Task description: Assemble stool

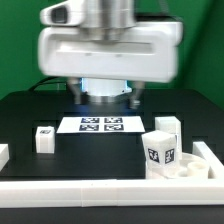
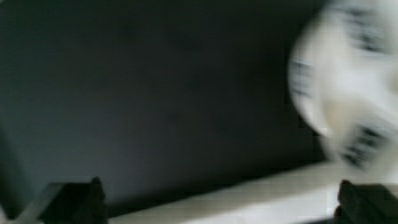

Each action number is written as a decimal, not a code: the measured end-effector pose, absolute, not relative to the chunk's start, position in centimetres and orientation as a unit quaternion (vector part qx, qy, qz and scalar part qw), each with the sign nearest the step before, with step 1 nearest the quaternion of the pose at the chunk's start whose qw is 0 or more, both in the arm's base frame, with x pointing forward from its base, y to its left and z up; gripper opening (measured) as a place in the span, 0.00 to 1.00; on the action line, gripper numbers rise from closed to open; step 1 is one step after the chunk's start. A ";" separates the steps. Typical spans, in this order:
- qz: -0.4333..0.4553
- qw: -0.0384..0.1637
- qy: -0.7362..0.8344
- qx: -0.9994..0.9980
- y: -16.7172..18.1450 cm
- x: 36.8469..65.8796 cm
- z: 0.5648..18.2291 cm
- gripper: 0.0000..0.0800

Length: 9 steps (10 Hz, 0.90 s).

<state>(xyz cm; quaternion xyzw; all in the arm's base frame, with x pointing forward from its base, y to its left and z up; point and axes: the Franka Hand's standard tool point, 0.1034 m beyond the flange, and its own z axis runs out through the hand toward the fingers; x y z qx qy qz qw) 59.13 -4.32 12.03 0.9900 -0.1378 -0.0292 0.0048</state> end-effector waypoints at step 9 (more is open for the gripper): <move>-0.044 0.024 -0.063 0.997 -11.2 54.5 7.8 0.81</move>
Offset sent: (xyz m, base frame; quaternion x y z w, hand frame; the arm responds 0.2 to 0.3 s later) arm 0.0000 0.0000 0.0000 0.0000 0.0000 0.0000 1.0000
